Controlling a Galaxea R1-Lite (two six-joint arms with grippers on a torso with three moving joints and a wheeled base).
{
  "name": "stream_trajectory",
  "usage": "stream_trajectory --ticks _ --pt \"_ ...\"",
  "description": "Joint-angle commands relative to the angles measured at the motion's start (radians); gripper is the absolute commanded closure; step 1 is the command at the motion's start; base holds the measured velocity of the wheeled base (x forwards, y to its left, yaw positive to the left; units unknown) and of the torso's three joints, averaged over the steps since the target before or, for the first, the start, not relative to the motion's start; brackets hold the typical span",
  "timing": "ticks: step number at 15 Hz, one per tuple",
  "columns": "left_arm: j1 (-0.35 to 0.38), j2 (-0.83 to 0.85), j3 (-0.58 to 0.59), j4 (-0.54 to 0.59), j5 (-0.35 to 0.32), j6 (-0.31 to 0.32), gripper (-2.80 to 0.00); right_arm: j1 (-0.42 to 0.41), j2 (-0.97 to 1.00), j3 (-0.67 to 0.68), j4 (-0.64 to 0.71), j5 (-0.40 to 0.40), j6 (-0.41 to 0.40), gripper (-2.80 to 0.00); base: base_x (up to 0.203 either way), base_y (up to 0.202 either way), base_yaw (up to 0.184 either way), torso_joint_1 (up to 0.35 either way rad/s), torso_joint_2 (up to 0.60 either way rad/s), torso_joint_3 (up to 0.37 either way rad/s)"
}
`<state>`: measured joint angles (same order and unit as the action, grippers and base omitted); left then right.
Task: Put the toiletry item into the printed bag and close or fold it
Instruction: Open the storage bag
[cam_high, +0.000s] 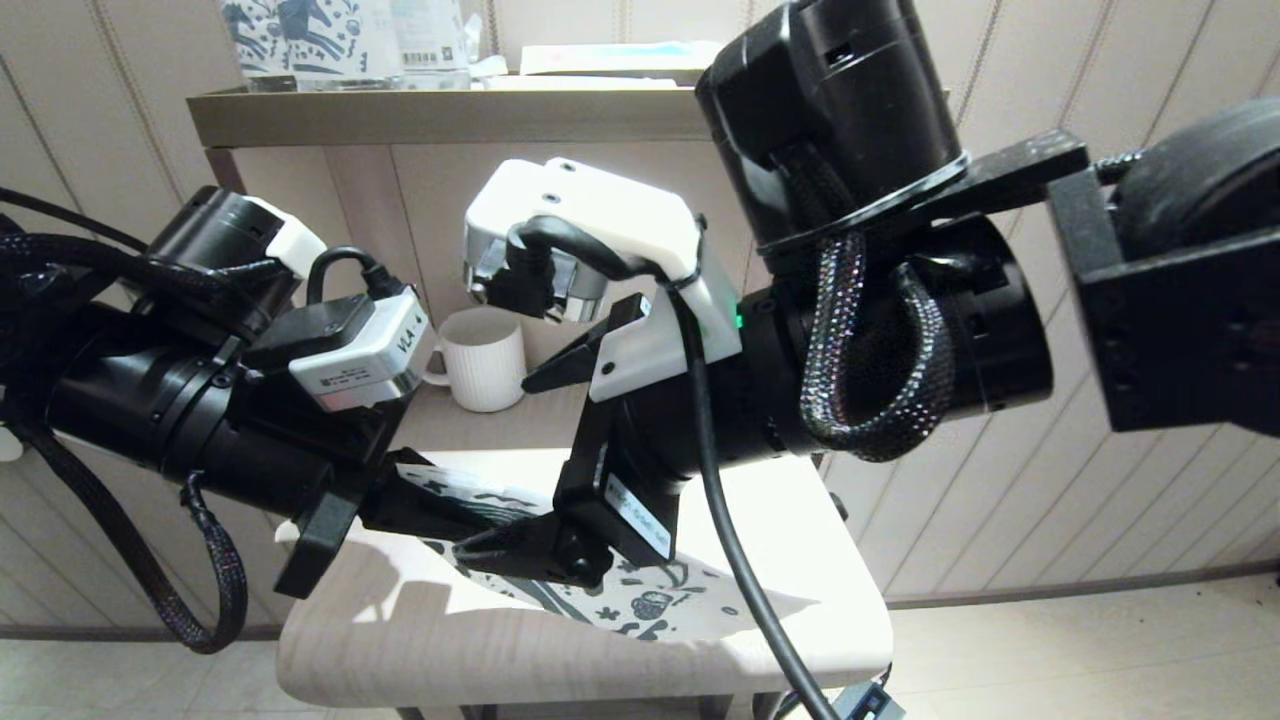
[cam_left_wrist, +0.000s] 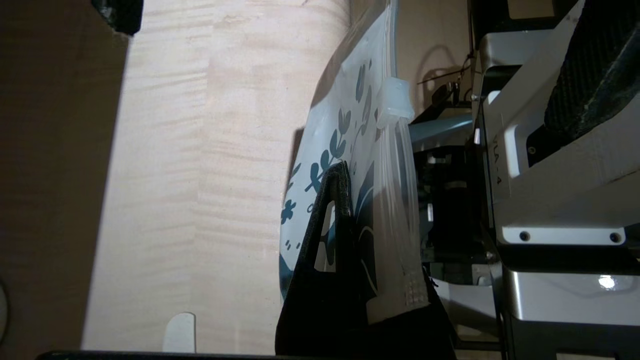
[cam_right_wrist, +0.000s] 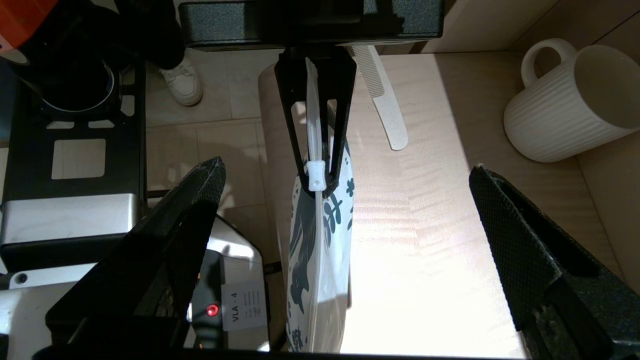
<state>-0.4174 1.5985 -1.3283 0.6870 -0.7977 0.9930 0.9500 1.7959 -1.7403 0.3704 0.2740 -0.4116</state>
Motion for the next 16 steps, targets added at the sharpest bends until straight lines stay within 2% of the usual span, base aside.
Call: stream_trajectory --ticks 1,16 --pt "0.000 0.000 0.000 0.003 -0.005 0.006 0.00 -0.002 0.014 -0.012 0.004 0.002 -0.001 -2.80 0.000 0.000 0.000 0.000 0.00 0.000" --pt "0.000 0.006 -0.008 0.004 -0.008 0.006 0.00 -0.007 0.037 -0.030 0.008 0.007 0.002 -2.80 0.000 0.000 0.000 0.000 0.00 0.000"
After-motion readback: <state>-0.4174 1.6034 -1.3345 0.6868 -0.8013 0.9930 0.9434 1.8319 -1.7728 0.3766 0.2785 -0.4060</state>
